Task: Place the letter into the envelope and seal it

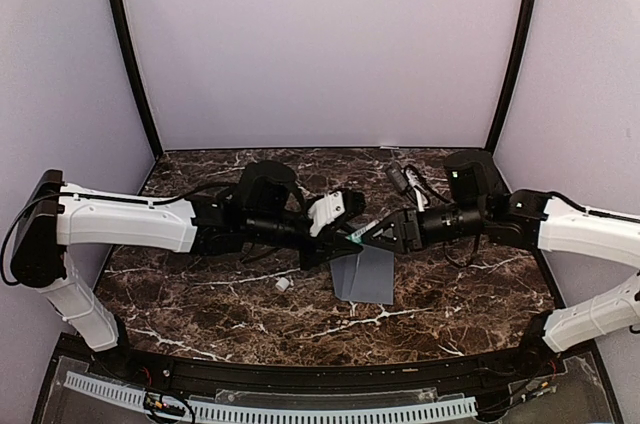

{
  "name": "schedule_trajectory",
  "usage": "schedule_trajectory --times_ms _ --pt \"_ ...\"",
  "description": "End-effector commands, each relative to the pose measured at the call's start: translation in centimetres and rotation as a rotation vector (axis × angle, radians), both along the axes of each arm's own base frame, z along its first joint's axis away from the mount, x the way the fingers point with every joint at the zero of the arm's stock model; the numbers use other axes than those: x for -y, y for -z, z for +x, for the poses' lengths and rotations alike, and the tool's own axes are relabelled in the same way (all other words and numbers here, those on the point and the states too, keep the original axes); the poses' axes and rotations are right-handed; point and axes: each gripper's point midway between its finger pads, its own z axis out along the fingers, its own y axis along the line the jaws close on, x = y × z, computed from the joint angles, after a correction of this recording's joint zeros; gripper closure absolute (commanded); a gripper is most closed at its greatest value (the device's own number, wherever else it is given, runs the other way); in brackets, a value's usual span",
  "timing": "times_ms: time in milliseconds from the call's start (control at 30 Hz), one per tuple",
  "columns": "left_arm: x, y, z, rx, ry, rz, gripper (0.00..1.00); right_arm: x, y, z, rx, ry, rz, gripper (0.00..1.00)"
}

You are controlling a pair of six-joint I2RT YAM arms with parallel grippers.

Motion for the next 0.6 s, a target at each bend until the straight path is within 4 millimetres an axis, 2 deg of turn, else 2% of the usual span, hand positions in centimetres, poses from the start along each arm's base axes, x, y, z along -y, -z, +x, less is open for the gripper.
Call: schedule_trajectory --times_ms 0,567 --pt "-0.1 -0.7 1.0 0.084 -0.031 0.032 1.00 -1.0 -1.4 0.4 0.000 -0.020 0.033 0.50" --pt "0.2 0.5 1.6 0.117 -0.053 0.077 1.00 -2.2 -0.5 1.3 -0.026 -0.016 -0.002 0.62"
